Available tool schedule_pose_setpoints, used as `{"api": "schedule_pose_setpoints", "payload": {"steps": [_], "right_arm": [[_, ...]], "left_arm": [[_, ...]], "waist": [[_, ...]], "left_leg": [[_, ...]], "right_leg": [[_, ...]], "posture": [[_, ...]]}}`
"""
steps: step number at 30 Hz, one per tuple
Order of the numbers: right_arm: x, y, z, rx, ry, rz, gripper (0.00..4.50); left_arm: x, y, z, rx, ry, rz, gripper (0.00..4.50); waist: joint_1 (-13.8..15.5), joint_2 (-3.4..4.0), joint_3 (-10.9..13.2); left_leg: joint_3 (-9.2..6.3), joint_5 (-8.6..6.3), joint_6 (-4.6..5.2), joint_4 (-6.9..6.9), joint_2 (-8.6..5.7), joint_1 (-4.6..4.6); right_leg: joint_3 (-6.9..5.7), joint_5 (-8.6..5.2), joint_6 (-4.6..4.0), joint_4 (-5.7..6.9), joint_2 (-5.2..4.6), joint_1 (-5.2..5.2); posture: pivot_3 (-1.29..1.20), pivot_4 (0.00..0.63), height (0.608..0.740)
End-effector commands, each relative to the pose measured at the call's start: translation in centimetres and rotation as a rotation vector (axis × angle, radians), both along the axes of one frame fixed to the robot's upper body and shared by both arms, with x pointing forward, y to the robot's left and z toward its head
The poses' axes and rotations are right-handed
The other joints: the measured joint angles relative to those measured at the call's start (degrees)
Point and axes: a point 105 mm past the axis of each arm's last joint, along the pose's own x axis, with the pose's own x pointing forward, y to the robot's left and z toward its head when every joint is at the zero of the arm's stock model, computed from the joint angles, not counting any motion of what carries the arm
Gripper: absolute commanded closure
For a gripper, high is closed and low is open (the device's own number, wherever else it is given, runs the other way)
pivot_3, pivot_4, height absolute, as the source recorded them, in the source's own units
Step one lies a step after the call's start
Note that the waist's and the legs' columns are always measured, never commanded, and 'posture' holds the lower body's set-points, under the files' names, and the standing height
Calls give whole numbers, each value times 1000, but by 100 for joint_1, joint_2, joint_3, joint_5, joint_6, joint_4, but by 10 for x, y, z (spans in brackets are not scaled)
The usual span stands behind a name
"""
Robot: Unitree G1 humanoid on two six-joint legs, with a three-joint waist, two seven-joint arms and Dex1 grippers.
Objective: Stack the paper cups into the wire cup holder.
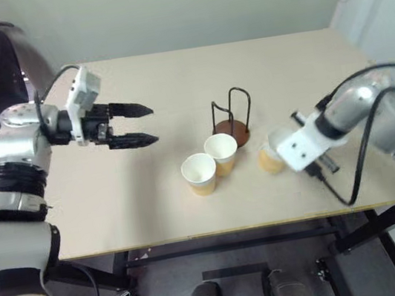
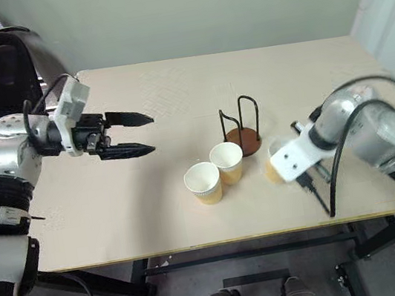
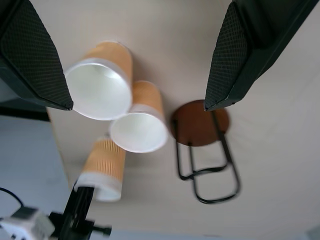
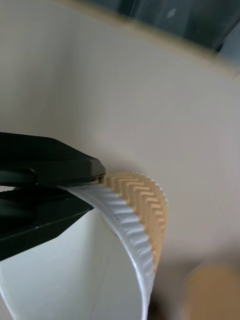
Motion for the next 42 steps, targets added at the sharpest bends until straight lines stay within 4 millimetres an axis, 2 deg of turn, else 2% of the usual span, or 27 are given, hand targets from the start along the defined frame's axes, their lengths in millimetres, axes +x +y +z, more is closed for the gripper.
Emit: {"api": "schedule_pose_setpoints", "payload": {"steps": [1, 5, 11, 17, 19, 21, 23, 34, 42], "right_arm": [[15, -11, 43, 52, -154, -54, 4469], [33, -10, 76, 105, -277, -91, 4469], [53, -3, 119, 125, -433, -93, 4469], [61, 20, 140, 183, -478, -44, 4469], [61, 37, 138, 199, -461, 4, 4469], [60, 53, 128, 188, -425, 58, 4469], [60, 59, 121, 169, -403, 84, 4469], [62, 74, 96, 66, -334, 183, 4469], [67, 80, 93, 24, -353, 213, 4469]], "left_arm": [[-1, 9, 34, -65, -65, 23, 0], [1, 10, 44, -77, -90, 40, 0], [3, 6, 46, -61, -98, 39, 0], [5, 6, 46, -53, -97, 45, 0], [5, 6, 45, -49, -96, 47, 0], [5, 5, 43, -38, -91, 42, 0], [3, 4, 42, -32, -82, 33, 0], [-6, -1, 43, -18, -60, -18, 0], [-8, -1, 44, -18, -67, -26, 0]], "waist": [[-3, 0, 0], [-14, 1, 0], [-25, 4, 2], [-26, 6, 4], [-29, 7, 4], [-45, 6, 4], [-51, 8, 5], [-30, 8, 5], [-41, 9, 6]], "left_leg": [[0, 0, 0, -2, 1, 0], [3, -2, 2, -15, -1, 1], [-1, -10, 6, -18, 2, -10], [-4, -26, 1, -17, 4, -12], [4, -29, 0, -19, 1, -12], [2, -33, -2, -16, 3, -12], [-3, -36, -5, -14, 6, -13], [-16, -49, -18, -10, 8, -19], [-22, -47, -22, -8, 8, -16]], "right_leg": [[0, 0, 0, 0, 0, 0], [0, -4, 6, -6, -1, -4], [-3, -11, 18, -6, -2, -18], [-7, -14, 19, -12, -5, -20], [-8, -15, 19, -13, 1, -22], [-7, -15, 19, -13, 0, -22], [-7, -16, 17, -12, -1, -23], [-18, -21, 6, -6, -5, -26], [-26, -22, 3, 1, -4, -24]], "posture": [[0, 150, 740], [0, 150, 740], [0, 150, 740], [0, 150, 740], [0, 150, 740], [0, 150, 740], [0, 150, 740], [0, 150, 740], [0, 150, 740]]}}
